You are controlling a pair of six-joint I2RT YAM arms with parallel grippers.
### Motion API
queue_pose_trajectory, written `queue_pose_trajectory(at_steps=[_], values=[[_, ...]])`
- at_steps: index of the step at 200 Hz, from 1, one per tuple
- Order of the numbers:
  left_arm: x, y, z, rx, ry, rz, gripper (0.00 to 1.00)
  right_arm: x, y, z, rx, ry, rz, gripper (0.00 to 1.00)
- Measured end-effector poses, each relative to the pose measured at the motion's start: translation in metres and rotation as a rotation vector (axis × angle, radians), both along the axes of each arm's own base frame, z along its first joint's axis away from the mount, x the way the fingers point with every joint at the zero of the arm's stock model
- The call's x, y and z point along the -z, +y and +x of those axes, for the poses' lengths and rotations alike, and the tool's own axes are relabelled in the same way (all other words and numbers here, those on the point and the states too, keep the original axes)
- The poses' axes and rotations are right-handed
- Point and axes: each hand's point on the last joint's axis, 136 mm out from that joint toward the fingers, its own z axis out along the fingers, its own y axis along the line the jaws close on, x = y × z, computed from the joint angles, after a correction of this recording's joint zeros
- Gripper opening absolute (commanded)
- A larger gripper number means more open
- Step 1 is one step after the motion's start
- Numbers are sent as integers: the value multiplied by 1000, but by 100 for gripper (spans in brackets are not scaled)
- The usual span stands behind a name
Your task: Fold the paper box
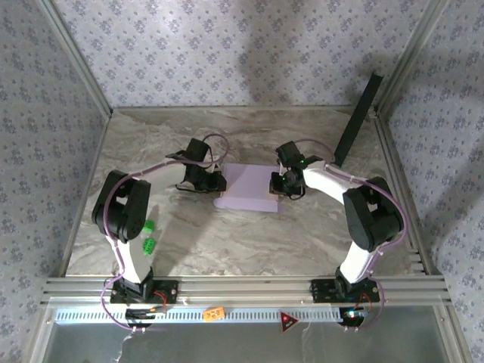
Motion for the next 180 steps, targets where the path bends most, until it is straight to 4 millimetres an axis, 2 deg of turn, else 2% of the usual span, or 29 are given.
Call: queue_pose_trajectory(at_steps=[21, 40, 54, 71, 96, 127, 158, 180], values=[[0, 7, -15, -10, -3, 16, 12, -1, 5, -8, -21, -12, -11, 12], [0, 15, -38, -18, 6, 36, 14, 0, 12, -27, -52, -10, -21, 13], [0, 20, -58, -21, 17, 45, 17, 0, 17, -43, -77, -5, -23, 18], [1, 26, -83, -21, 34, 45, 31, 0, 23, -60, -102, 4, -19, 33], [1, 32, -105, -5, 54, 40, 50, 0, 32, -76, -144, 27, -12, 43], [-14, 37, -95, -16, 20, -4, 58, -5, 33, -76, -155, 45, 19, 46], [-37, 45, -64, -50, -49, -38, 60, -23, 29, -48, -130, 11, 69, 46], [-49, 42, -43, -49, -84, -60, 60, -25, 27, -29, -117, 8, 89, 46]])
